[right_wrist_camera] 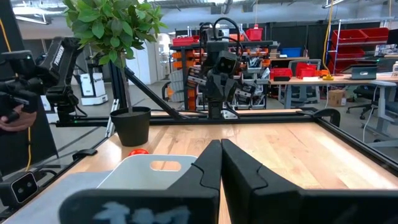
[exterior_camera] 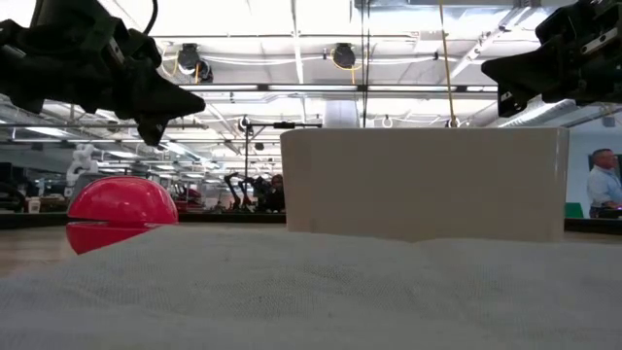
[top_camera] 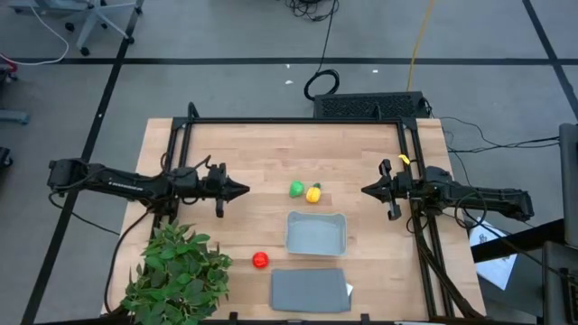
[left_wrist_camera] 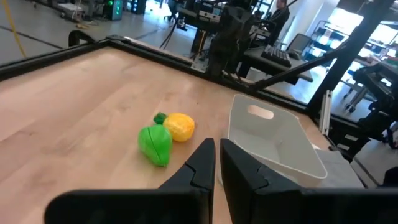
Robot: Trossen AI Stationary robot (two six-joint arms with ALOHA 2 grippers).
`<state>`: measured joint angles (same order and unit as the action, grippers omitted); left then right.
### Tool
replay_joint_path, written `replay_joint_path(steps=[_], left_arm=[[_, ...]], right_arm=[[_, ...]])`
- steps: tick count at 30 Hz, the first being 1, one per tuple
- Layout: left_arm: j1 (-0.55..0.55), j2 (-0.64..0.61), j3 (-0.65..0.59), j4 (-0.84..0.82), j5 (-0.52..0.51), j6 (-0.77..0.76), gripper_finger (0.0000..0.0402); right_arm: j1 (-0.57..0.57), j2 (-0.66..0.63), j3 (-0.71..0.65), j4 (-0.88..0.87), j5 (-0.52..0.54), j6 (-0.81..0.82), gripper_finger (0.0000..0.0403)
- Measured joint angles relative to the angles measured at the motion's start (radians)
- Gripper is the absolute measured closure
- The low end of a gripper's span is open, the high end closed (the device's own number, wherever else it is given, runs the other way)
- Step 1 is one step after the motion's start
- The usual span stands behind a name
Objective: Pick and placing Produce into tupperware
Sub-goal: Put the red tomato into the gray bin
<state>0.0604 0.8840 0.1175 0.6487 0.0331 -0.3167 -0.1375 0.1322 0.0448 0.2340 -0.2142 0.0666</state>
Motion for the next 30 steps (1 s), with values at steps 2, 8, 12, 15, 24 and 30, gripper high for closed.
replay_joint_path(steps=[2,8,12,15,24,30], left_arm=[[0.000,0.001,0.001,0.000,0.000,0.007,0.0376],[0.000,0.005,0.012,-0.013,0.000,0.006,0.0376],[-0.010,0.067,0.120,-0.196,-0.007,-0.029,0.0376],[-0.020,0.154,0.246,-0.332,-0.013,-0.022,0.0376],[-0.009,0.369,0.506,-0.588,0.101,0.129,0.0376],[0.019,0.479,0.615,-0.647,0.258,0.292,0.0376]], right_arm=[[0.000,0.000,0.000,0.000,0.000,0.000,0.0403],[0.000,0.000,0.000,0.000,0.000,0.000,0.0403],[0.000,0.000,0.000,0.000,0.000,-0.001,0.0403],[0.000,0.000,0.000,0.000,0.000,-0.002,0.0403],[0.000,0.000,0.000,-0.001,0.001,0.000,0.0403],[0.000,0.000,0.000,-0.008,0.001,0.000,0.0403]])
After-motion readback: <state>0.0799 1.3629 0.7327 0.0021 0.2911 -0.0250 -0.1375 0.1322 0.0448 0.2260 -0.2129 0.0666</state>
